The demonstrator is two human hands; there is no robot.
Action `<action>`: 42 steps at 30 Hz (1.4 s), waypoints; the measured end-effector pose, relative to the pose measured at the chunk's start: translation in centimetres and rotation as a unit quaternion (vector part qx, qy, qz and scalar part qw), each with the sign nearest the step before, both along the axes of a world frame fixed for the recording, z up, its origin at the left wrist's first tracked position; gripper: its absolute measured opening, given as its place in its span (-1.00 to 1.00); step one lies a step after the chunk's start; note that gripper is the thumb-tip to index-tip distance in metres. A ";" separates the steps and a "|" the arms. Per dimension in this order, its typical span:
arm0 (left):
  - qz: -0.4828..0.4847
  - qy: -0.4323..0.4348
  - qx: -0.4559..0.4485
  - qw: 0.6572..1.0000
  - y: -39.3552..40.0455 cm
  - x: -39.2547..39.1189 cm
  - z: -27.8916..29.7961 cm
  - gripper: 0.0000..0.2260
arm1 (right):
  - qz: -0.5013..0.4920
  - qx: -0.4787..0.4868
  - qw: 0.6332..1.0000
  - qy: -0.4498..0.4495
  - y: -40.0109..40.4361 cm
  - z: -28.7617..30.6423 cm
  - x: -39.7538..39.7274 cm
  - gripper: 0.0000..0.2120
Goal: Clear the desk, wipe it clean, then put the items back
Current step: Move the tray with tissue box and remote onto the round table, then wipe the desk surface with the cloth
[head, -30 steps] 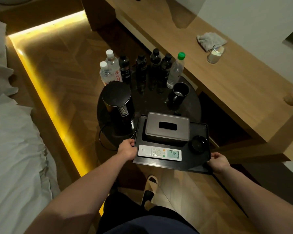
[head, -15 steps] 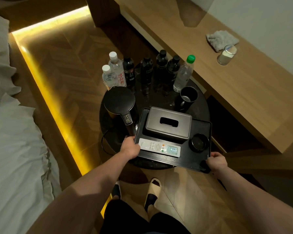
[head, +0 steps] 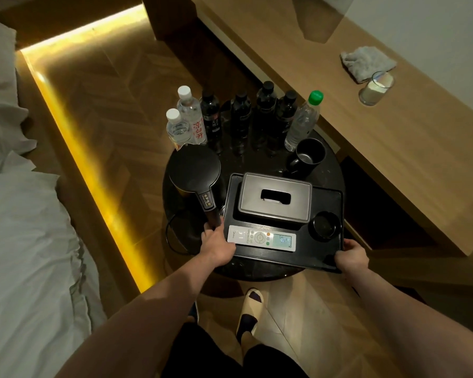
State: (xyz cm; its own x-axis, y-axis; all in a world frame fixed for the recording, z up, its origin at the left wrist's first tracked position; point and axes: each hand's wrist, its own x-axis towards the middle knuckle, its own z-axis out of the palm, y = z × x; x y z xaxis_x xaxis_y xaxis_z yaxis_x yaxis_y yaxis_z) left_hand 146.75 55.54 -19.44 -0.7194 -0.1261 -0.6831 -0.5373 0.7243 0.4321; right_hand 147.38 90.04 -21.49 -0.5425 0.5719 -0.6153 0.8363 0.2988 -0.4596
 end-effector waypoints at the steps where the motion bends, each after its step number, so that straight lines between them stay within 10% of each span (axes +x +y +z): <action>1: 0.001 -0.001 -0.001 1.000 0.2 0.0 0.1 -0.18 | 0.011 0.002 1.000 0.002 -0.1 0.0 -0.3 -0.45; 16: -0.056 0.032 -0.009 0.998 -1.1 2.1 1.4 -0.27 | 0.125 0.084 0.987 0.059 -4.6 3.6 0.7 -0.11; 42: -0.154 0.313 -0.057 0.935 -25.0 -5.9 20.7 -0.60 | 0.332 0.033 0.896 0.292 -30.0 24.3 -7.5 -0.50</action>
